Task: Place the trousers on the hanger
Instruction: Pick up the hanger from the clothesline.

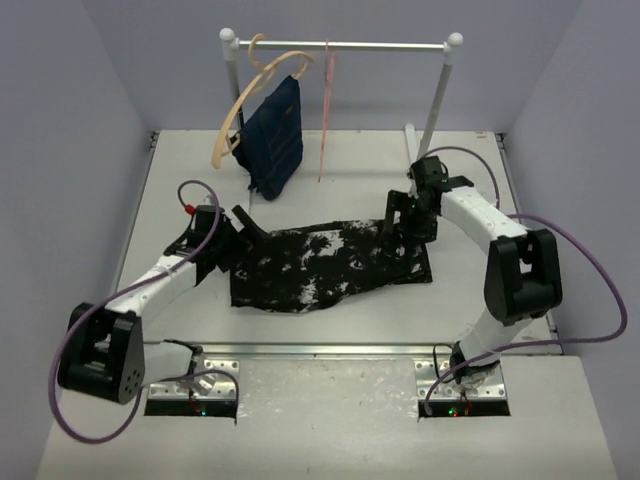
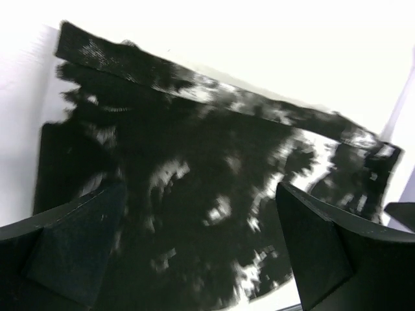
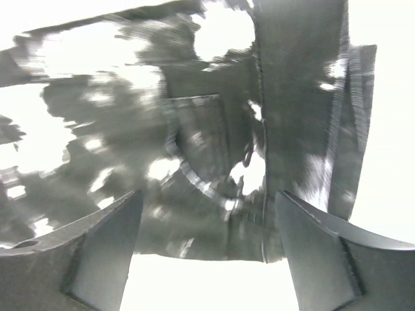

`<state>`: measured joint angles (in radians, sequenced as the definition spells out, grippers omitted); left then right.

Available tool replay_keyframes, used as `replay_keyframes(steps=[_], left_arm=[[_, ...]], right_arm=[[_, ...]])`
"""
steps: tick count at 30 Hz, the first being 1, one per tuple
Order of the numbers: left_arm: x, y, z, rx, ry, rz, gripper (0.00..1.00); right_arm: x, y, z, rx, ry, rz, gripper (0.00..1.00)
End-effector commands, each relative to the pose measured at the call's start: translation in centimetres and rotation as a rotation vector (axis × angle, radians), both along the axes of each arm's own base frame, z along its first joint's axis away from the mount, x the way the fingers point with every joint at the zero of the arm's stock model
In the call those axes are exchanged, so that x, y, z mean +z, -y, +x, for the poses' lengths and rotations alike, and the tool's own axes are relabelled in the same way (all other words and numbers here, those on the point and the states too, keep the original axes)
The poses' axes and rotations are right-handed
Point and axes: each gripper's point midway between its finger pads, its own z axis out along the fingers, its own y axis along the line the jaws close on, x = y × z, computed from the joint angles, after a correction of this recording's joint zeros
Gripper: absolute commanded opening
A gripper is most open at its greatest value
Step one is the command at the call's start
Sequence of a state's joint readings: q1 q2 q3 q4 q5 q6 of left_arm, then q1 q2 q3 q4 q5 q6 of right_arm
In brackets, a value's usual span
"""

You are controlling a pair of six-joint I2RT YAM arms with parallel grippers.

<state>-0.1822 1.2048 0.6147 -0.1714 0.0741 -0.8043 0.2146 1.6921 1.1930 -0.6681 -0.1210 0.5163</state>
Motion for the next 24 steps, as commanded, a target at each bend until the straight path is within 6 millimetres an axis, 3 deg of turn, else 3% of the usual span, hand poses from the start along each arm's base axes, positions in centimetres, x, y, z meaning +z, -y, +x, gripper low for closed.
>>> replay_keyframes(steps=[1,3,6,8,12,14,16,17,18,20,22,24], left_arm=[[6.4,-3.1,-0.7,0.065,0.171,0.130,1.00],[8.7,-4.2,-1.1,0.098,0.221,0.166,1.00],[9.7,-5.5,-1.8,0.118,0.240,0.234,1.00],[9.6,-5.6,-2.3,0.098,0.235,0.256,1.00],[9.5,-5.2,-3.4,0.007,0.237,0.290,1.00],[9.4,-5.0,-3.9,-0.010,0.229,0.286,1.00],[9.4,-4.2,-4.3,-0.048,0.249,0.253,1.00],[9.6,-3.7,-4.5,-0.066,0.263,0.233,1.00],[9.6,-3.7,-4.5,-0.068,0.268,0.230,1.00],[9.7,-3.6,-4.6,-0.074,0.272,0.226,1.00],[9.9,-3.5,-4.5,-0.082,0.273,0.227,1.00],[9.9,-3.4,-4.6,-0.088,0.273,0.226,1.00]], right_arm=[[11.0,-2.6,3.7,0.090,0.334,0.068,0.93],[14.5,-5.8,4.1,0.170,0.443,0.155,0.99],[18.0,-9.9,5.5,0.250,0.596,0.205,0.99],[19.0,-11.3,7.2,0.251,0.667,0.157,0.99],[20.1,-13.3,12.7,0.158,0.708,0.074,0.99],[20.2,-14.4,14.0,0.145,0.700,0.053,0.99],[20.0,-17.0,15.1,0.169,0.699,-0.003,0.99],[22.0,-17.8,15.5,0.168,0.735,-0.014,0.99],[20.0,-17.9,16.6,0.154,0.716,-0.084,0.99],[19.2,-18.1,17.5,0.127,0.714,-0.148,0.99],[17.1,-16.9,17.7,0.072,0.682,-0.237,0.95],[15.9,-16.2,17.6,0.057,0.670,-0.274,0.86]])
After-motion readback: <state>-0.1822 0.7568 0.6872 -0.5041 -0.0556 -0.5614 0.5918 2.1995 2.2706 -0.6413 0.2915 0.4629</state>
